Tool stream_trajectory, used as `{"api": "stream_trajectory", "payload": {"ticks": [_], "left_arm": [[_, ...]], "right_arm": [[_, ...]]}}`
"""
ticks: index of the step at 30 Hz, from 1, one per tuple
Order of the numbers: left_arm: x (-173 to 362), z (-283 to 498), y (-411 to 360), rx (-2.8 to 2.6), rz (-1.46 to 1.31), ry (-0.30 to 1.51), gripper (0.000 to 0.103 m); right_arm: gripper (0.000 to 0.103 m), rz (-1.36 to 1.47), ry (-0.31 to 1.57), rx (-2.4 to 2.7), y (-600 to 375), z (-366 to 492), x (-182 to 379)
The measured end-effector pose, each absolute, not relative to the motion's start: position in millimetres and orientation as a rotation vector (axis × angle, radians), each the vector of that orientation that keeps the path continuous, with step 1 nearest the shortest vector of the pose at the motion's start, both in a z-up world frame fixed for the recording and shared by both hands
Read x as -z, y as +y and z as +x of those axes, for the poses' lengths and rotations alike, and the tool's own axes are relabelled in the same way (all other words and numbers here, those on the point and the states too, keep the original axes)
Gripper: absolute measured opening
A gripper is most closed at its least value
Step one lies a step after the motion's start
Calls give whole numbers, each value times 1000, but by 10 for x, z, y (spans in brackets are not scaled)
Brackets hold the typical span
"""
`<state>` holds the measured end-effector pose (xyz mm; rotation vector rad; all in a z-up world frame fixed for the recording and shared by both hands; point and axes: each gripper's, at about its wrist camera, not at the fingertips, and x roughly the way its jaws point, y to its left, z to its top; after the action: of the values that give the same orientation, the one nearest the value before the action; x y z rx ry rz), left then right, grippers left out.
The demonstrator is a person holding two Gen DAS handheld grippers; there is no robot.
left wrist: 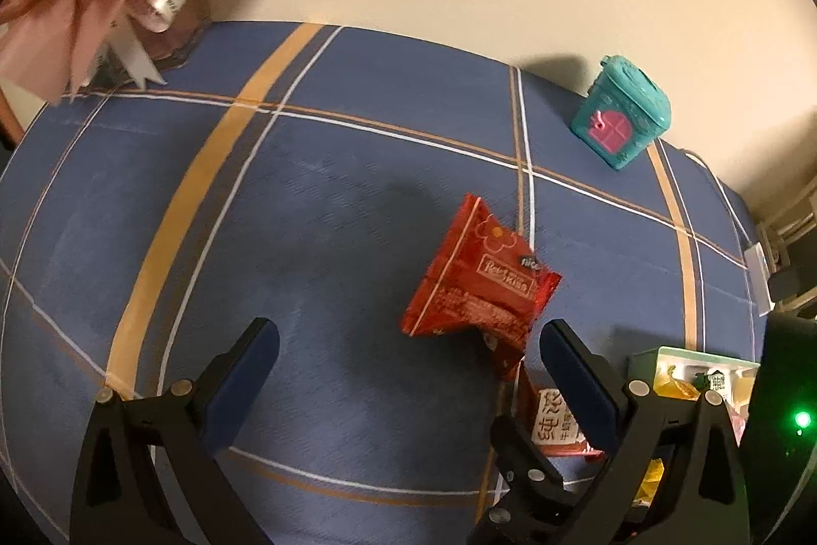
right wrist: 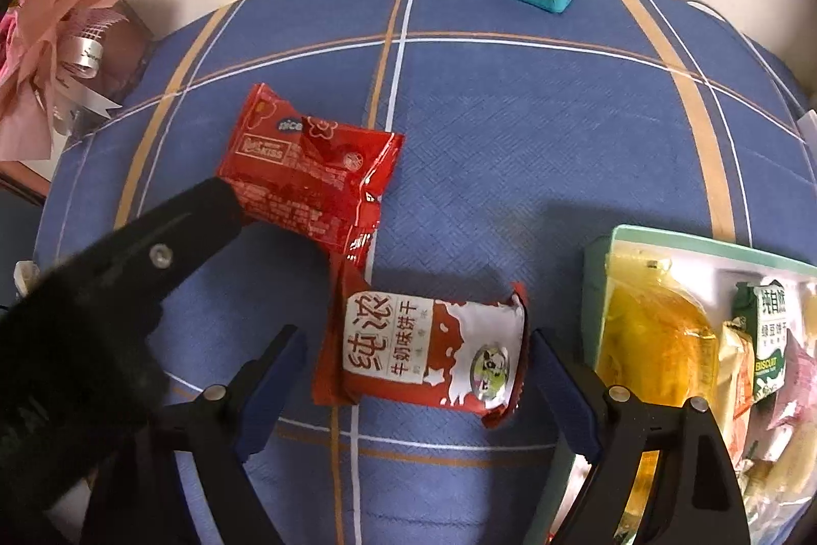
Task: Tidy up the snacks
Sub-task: 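Grasp the red Rose Kiss candy bag with the left tool while the right tool grasps the milk biscuit pack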
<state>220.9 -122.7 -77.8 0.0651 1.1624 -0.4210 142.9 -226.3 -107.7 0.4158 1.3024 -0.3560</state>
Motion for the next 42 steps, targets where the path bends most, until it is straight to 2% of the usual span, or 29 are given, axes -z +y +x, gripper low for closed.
{"api": "stream_trajectory", "payload": {"ticks": [2, 3, 5, 7, 12, 13, 14, 16, 18, 20, 30, 42], "left_arm": [[783, 2244, -1253, 424, 54, 1166, 101], [783, 2259, -1265, 422, 53, 1167, 98], [787, 2284, -1308, 430, 54, 1175, 87], [800, 2294, -1390, 448, 66, 1187, 86], [833, 2277, -1596, 480, 97, 1187, 86], [852, 2280, -1635, 476, 108, 1189, 84], [869, 2286, -1664, 474, 117, 1192, 75], [907, 2302, -1708, 465, 129, 1202, 66], [932, 2300, -1720, 467, 122, 1205, 65], [942, 2293, -1716, 478, 111, 1203, 59], [880, 2194, -1465, 433, 0, 1188, 56], [422, 1831, -1125, 367, -82, 1140, 56]], "right_arm": [[76, 417, 1297, 369, -2295, 1457, 1072], [73, 426, 1293, 376, -2328, 1456, 1065], [70, 454, 1289, 372, -2385, 1445, 1060], [67, 462, 1284, 376, -2441, 1431, 1048], [66, 495, 1273, 376, -2527, 1380, 1033], [65, 495, 1274, 372, -2534, 1379, 1035], [65, 495, 1273, 371, -2535, 1363, 1035], [65, 497, 1274, 368, -2537, 1365, 1038], [65, 502, 1274, 364, -2557, 1348, 1027], [65, 507, 1273, 360, -2579, 1331, 1016], [65, 531, 1273, 347, -2586, 1288, 985], [65, 527, 1238, 337, -2510, 1067, 549]]}}
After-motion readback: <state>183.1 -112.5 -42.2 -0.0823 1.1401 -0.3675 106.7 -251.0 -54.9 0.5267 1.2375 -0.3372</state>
